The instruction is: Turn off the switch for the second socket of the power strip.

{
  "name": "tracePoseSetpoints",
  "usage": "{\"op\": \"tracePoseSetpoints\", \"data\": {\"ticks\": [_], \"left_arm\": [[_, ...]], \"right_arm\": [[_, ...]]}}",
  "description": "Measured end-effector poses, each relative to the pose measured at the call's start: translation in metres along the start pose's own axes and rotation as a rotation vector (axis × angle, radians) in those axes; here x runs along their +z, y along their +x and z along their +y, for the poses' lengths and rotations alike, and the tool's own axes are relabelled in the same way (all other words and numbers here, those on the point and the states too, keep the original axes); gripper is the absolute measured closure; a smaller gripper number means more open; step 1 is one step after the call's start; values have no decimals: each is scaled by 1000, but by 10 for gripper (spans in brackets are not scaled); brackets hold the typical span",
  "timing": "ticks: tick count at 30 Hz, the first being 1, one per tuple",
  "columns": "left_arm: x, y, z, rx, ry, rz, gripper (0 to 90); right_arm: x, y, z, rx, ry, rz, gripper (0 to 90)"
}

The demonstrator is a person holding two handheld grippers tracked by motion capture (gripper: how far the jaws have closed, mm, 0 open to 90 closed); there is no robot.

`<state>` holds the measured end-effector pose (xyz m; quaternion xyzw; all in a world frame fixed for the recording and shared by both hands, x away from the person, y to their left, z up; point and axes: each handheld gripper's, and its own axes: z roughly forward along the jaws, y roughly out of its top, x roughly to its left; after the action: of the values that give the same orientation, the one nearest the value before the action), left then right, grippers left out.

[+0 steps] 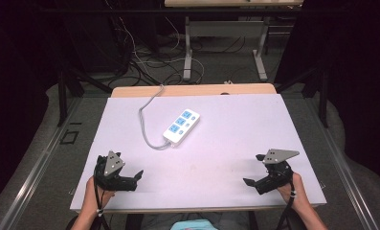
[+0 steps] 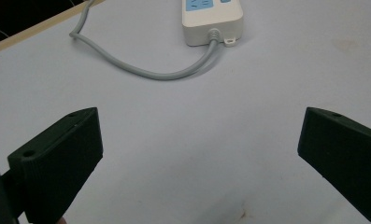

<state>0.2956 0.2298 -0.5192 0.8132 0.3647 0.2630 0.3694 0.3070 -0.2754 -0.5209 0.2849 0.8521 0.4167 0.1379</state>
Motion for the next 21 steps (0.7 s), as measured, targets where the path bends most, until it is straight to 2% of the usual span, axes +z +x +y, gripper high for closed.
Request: {"op": "tracePoseSetpoints", "data": {"ticks": [7, 9, 10, 11, 13, 14, 16, 18, 21], "left_arm": [[0, -1, 2, 10, 8, 2, 1], [2, -2, 2, 7, 9, -4, 1], [2, -1, 2, 17, 10, 2, 1], [2, -1, 2, 15, 10, -2, 1], [2, -2, 2, 16, 9, 1, 1], [2, -2, 3, 4, 5, -6, 1], [2, -1, 3, 8, 4, -4, 1], [3, -2, 3, 1, 0, -11, 1], [3, -3, 5, 18, 7, -7, 0]], "right_arm": [[1, 0, -2, 2, -3, -17, 7], [1, 0, -2, -1, -4, -4, 7], [1, 0, -1, 0, -1, -11, 7], [1, 0, -2, -6, -9, -10, 7], [1, 0, -1, -1, 9, -16, 8], [1, -1, -1, -8, 19, -5, 8], [2, -1, -1, -13, 11, -12, 8], [1, 0, -1, -2, 15, -11, 8], [1, 0, -1, -8, 17, -7, 8]]}}
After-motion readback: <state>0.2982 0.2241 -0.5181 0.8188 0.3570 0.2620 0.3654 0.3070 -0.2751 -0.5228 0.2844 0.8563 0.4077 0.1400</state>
